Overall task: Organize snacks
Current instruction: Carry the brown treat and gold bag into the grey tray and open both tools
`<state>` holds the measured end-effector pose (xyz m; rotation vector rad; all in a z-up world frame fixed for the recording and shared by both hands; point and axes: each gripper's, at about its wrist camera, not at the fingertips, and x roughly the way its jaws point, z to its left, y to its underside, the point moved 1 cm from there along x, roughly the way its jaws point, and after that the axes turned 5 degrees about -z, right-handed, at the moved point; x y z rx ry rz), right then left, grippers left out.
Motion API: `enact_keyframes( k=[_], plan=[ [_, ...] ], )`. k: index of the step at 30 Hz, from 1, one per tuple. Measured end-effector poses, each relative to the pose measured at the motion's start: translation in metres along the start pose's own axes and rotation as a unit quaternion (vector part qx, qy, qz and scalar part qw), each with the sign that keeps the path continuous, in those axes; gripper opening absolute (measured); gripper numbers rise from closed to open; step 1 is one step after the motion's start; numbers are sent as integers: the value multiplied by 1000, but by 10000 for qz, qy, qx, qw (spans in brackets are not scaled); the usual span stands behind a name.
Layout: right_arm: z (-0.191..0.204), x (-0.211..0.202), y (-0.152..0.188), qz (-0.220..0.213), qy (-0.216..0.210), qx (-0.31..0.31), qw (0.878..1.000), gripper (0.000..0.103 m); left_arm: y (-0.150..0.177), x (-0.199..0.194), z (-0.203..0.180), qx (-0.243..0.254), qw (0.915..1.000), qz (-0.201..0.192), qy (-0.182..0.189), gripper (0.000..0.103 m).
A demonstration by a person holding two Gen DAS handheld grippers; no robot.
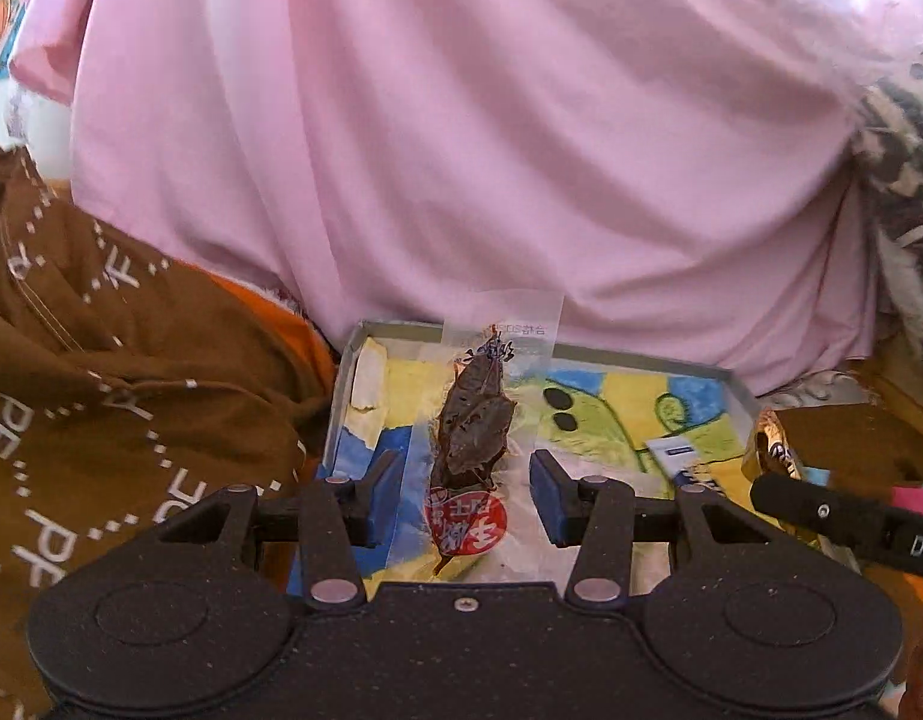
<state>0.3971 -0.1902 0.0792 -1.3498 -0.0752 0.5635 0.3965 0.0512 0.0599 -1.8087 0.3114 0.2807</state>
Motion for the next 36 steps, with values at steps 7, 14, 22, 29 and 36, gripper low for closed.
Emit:
enact_keyframes(
  k=[7,14,22,29,36],
  plan=[
    [-7,41,6,168,238,126,9995,47,18,25,6,-285,9993,223,-98,49],
    [0,53,13,229,303,-41,9993,48,25,32,6,-304,9991,288,-57,49],
    [9,56,14,201,450,-612,9969,60,26,30,6,-381,9986,360,-114,56],
    [21,31,8,-200,530,-1326,9895,87,21,8,7,-549,9983,201,-57,85],
    [26,-15,5,-604,585,-1870,9788,103,22,-31,11,-567,9983,121,-9,96]
  ],
)
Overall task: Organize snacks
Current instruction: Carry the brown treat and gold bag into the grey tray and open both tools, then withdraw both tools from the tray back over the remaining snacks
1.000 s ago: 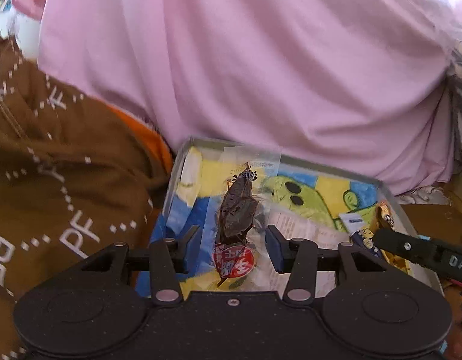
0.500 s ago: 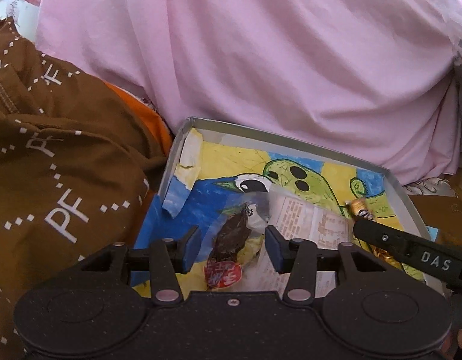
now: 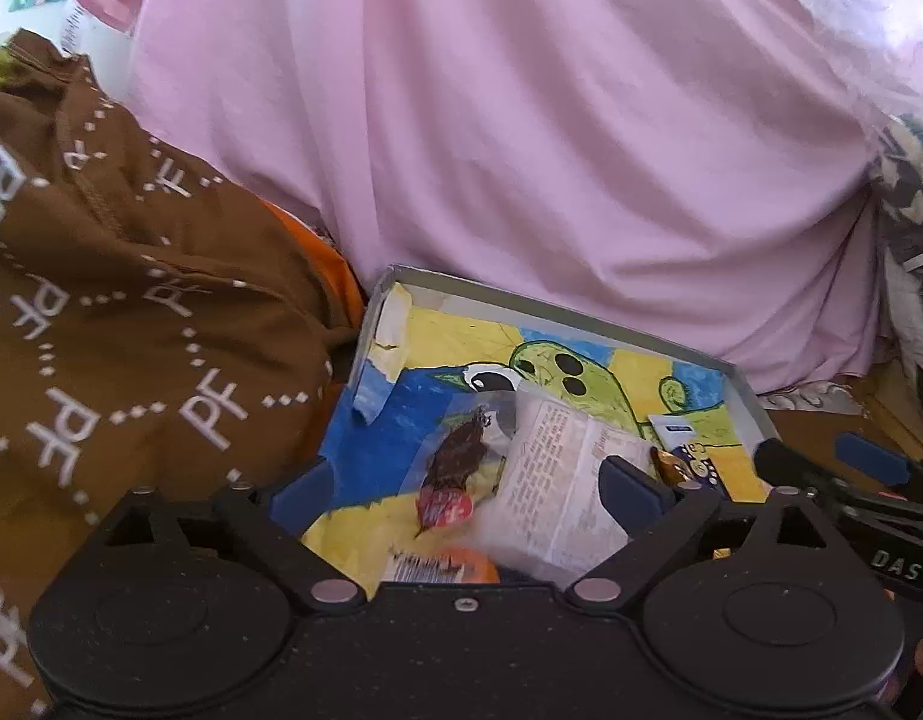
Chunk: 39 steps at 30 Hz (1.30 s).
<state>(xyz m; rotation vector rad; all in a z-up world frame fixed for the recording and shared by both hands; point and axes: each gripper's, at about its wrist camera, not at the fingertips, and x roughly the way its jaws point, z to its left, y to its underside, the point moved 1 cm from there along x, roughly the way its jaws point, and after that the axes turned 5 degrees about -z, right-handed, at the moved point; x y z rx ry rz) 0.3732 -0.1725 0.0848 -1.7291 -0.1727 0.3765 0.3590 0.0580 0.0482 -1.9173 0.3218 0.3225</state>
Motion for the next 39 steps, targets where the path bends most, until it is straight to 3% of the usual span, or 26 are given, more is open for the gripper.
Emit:
enact_keyframes(
  k=[6,18,28,39],
  plan=[
    [-3,-39,-9,-159,24,66,9998,103,-3,-41,-4,-32,9999,-96,79,102],
    [-5,-121,-11,-356,169,144,9991,103,21,-114,-22,204,9996,-161,101,102],
    [8,-186,17,-164,388,-126,9990,103,59,-161,-37,528,9984,-53,192,102],
    [25,-231,51,193,516,309,9980,103,102,-201,-33,731,9973,-69,-13,102]
  ],
)
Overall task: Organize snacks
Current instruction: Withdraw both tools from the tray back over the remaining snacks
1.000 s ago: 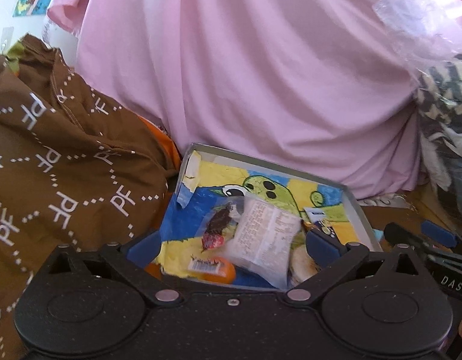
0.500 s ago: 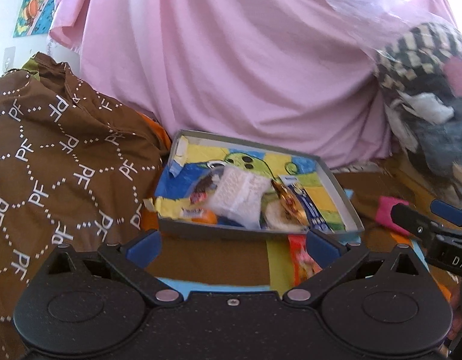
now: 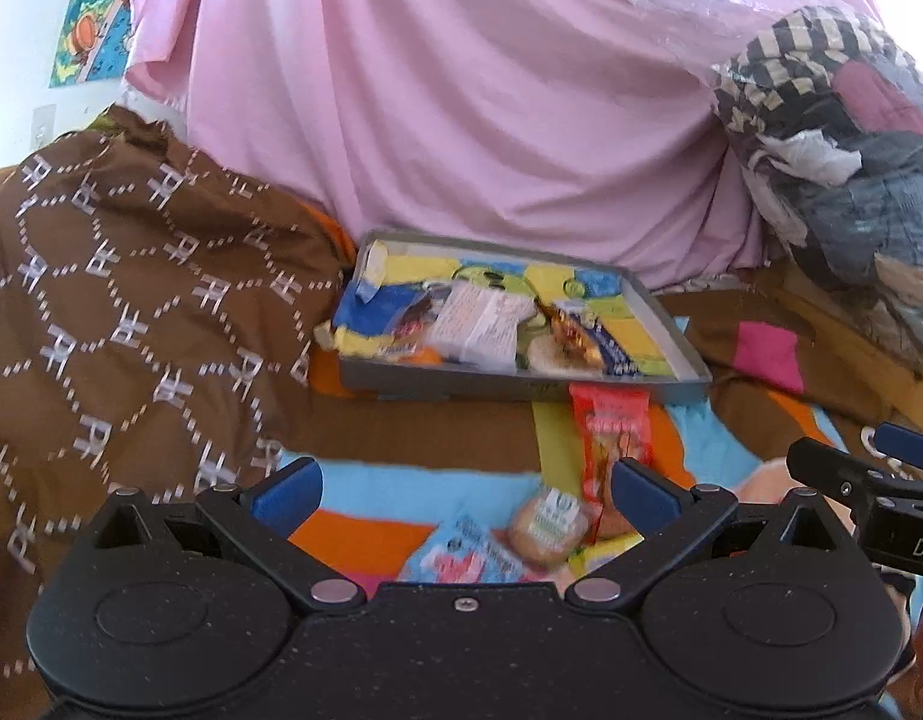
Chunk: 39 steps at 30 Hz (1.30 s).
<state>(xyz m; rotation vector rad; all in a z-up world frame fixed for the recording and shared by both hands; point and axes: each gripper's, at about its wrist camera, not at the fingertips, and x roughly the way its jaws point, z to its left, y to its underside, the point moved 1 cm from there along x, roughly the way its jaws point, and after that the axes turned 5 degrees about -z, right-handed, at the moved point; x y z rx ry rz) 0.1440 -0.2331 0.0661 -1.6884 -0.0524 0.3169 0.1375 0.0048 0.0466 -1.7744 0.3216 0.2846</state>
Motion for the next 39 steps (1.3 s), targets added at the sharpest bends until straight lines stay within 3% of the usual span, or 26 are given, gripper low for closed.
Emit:
enact_keyframes(
  k=[15,25,39],
  plan=[
    [5,-35,44,745,219,162,9968,103,53,-30,19,15,9972,737,-142,102],
    [20,-34,69,1167,-52,63,9931,103,69,-32,24,213,9934,1105,-233,102],
    [21,-21,79,1431,-235,189,9892,103,76,-22,35,282,9878,1507,-287,101]
  ],
)
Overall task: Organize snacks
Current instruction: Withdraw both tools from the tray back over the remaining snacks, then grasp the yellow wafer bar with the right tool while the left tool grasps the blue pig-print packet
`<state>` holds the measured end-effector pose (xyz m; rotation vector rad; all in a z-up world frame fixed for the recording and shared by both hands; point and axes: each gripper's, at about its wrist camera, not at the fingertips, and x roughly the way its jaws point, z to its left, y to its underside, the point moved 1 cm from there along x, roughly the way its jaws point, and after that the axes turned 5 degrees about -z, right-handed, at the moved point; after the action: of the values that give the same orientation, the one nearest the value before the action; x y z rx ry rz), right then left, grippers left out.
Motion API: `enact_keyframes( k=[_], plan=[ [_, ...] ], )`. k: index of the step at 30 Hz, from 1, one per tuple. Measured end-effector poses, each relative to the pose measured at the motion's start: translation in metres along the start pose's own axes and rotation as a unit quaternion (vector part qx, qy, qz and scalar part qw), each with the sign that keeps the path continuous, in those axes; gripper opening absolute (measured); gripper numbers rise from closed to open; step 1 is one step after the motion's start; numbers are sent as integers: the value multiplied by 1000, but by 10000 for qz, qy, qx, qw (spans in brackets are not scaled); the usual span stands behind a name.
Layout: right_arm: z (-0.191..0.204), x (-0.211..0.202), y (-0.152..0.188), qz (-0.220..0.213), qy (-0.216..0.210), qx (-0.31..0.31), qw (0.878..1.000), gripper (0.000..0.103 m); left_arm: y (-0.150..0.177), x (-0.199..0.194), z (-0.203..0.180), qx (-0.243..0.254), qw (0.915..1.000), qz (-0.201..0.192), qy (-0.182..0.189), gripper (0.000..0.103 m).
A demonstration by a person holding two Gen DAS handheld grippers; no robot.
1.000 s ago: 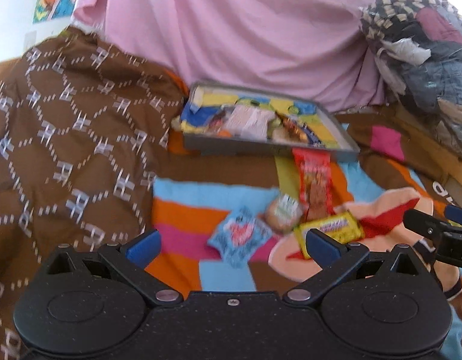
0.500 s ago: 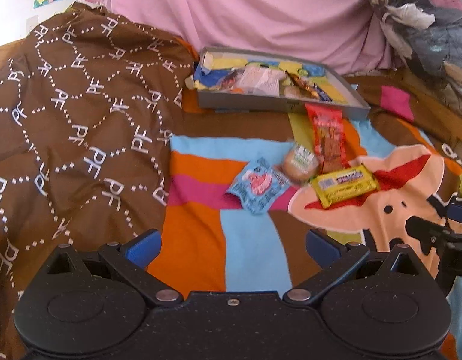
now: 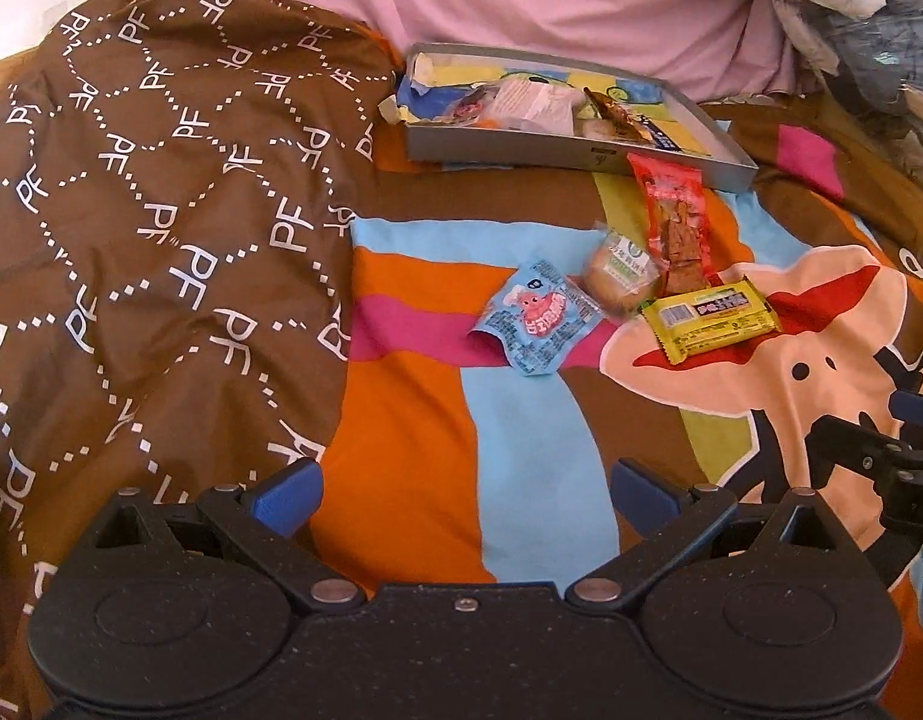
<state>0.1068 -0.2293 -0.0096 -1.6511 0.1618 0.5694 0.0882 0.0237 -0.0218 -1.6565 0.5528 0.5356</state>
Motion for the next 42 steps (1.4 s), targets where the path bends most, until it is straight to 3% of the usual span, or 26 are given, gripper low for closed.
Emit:
enact_keyframes(
  k=[6,14,20,24,29,34,39,42],
  plan=[
    [-2,18,-7,68,-146,98,9998,103,-19,16,7,88,9999,49,-26,101],
    [-13,46,-15,116,-267,120,9995,103,-50,47,0,729,9971,-29,212,101],
    [-25,74,-23,219,-203,83,9995,103,-58,80,-16,1245,9911,-2,477,101],
    [-27,96,-36,253,-281,-299,9988,103,-61,96,-25,1646,9842,-91,651,101],
    [-27,123,-60,337,-953,-967,9902,103,-65,114,-27,1887,9771,-105,977,101],
    [-34,151,-74,681,-1857,-994,9752,103,-62,130,-33,2157,9688,48,1216,100],
    [-40,162,-73,1019,-1938,-900,9716,102,-59,142,-45,2568,9591,100,1186,99],
    [-49,160,-68,1182,-2120,-701,9676,102,-58,152,-49,2662,9579,190,1056,99]
  ],
)
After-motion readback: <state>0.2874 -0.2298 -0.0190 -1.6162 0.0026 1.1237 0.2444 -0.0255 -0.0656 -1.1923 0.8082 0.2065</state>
